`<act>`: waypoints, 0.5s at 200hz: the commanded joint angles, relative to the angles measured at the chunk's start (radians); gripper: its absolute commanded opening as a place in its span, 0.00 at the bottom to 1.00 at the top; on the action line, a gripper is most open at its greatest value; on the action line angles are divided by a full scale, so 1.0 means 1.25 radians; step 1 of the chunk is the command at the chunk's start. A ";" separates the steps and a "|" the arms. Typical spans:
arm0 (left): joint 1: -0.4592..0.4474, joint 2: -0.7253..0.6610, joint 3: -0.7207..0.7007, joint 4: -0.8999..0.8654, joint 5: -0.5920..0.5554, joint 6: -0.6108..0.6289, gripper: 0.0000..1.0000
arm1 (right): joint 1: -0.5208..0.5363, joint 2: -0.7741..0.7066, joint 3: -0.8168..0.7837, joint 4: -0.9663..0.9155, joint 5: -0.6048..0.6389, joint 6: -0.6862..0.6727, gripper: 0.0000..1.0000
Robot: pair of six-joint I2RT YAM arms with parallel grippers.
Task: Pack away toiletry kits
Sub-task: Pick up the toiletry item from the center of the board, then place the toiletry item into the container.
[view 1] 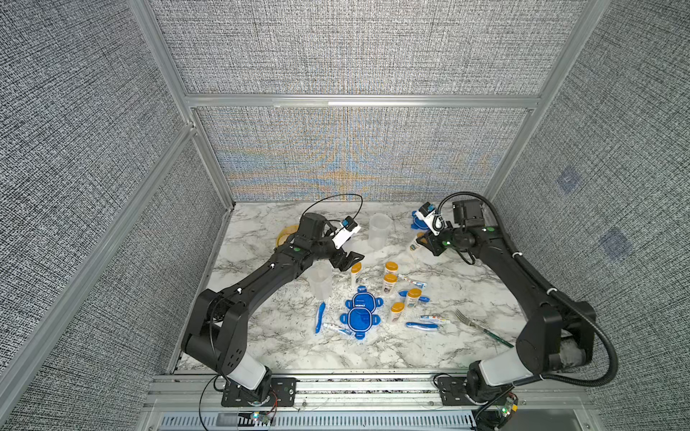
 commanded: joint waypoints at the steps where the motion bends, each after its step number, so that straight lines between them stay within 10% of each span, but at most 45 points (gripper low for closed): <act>1: 0.000 -0.005 -0.004 0.033 -0.003 -0.009 0.85 | 0.004 -0.008 0.062 0.009 -0.096 0.057 0.14; 100: -0.002 -0.023 -0.014 0.034 -0.026 -0.002 0.85 | 0.101 0.281 0.491 -0.124 -0.021 0.117 0.12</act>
